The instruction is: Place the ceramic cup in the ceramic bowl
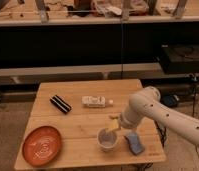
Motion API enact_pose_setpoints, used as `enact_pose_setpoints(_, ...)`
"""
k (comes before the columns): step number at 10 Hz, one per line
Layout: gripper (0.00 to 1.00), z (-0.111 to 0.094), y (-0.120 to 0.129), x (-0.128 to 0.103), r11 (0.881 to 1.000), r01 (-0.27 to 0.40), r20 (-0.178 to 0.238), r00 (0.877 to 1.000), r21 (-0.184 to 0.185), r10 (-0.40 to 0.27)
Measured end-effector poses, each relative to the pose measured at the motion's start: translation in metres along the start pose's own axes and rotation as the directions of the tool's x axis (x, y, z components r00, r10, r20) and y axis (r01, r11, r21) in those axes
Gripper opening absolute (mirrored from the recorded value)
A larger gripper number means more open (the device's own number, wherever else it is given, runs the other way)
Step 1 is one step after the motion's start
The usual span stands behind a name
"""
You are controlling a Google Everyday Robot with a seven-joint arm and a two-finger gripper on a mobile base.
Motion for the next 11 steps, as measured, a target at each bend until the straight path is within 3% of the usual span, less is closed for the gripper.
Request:
enact_pose_setpoints(3, 0.8, 0.012, -0.001, -0.007, 0.999, 0.043, -0.002, 0.999, -0.019, -0.043)
enact_pose_setpoints(6, 0.78, 0.033, -0.003, -0.01, 0.999, 0.039, 0.004, 0.999, -0.015, -0.039)
enact_pose_setpoints(11, 0.29, 0.052, -0.009, -0.003, 0.999, -0.033, 0.009, 0.999, 0.015, 0.033)
